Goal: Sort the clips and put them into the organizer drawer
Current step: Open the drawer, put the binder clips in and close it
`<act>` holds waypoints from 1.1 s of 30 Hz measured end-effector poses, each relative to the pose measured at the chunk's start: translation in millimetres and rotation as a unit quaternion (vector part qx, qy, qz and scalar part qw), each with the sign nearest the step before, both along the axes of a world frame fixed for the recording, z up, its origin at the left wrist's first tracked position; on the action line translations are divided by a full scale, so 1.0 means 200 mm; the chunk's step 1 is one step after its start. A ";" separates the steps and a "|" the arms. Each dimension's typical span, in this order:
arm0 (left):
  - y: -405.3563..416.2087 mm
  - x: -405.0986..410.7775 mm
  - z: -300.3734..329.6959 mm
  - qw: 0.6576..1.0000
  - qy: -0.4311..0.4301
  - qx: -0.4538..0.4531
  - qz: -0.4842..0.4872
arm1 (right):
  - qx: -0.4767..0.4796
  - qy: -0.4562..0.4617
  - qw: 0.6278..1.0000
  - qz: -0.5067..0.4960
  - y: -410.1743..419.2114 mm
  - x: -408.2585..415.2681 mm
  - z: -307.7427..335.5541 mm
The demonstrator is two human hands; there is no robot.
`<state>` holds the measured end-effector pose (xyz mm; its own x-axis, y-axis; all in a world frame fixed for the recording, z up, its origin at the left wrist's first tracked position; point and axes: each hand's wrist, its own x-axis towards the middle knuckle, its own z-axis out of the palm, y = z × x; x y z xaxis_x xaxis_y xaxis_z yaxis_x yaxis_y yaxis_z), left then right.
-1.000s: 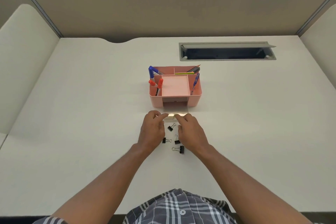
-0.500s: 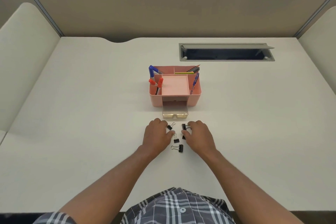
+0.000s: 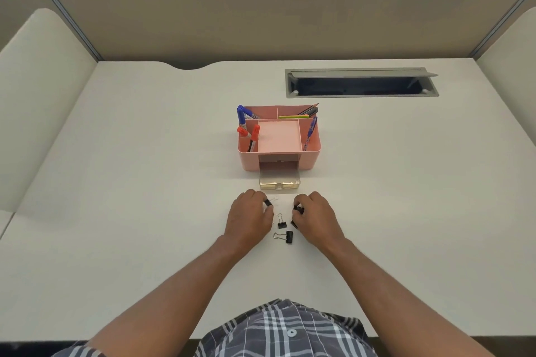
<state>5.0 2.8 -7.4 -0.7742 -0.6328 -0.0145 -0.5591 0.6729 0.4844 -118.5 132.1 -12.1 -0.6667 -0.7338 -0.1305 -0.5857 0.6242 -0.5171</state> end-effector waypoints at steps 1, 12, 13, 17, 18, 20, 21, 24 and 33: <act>0.00 0.01 0.02 1.000 0.018 -0.006 0.006 | -0.019 -0.005 1.000 -0.002 0.01 0.00 0.02; -0.17 -0.24 0.21 1.000 -0.004 -0.031 0.001 | -0.060 0.024 0.997 0.050 -0.30 -0.14 0.24; -0.18 -0.26 0.21 0.999 -0.015 -0.034 -0.002 | -0.049 0.030 0.997 0.055 -0.31 -0.15 0.23; -0.19 -0.26 0.17 0.999 -0.029 -0.026 -0.001 | -0.033 0.037 0.997 0.058 -0.33 -0.17 0.19; -0.19 -0.26 0.17 0.999 -0.029 -0.019 -0.002 | -0.033 0.037 0.997 0.058 -0.33 -0.17 0.19; -0.20 -0.25 0.16 1.000 -0.008 0.011 -0.005 | -0.043 0.043 0.996 0.065 -0.31 -0.18 0.18; -0.20 -0.24 0.15 0.999 0.012 0.031 -0.003 | -0.057 0.050 0.995 0.068 -0.30 -0.17 0.18; -0.20 -0.15 0.12 0.994 0.087 0.056 0.022 | -0.108 0.059 0.990 0.071 -0.23 -0.10 0.17; -0.10 0.27 -0.10 0.999 0.022 0.016 0.036 | 0.022 0.049 0.982 0.184 -0.15 0.21 0.00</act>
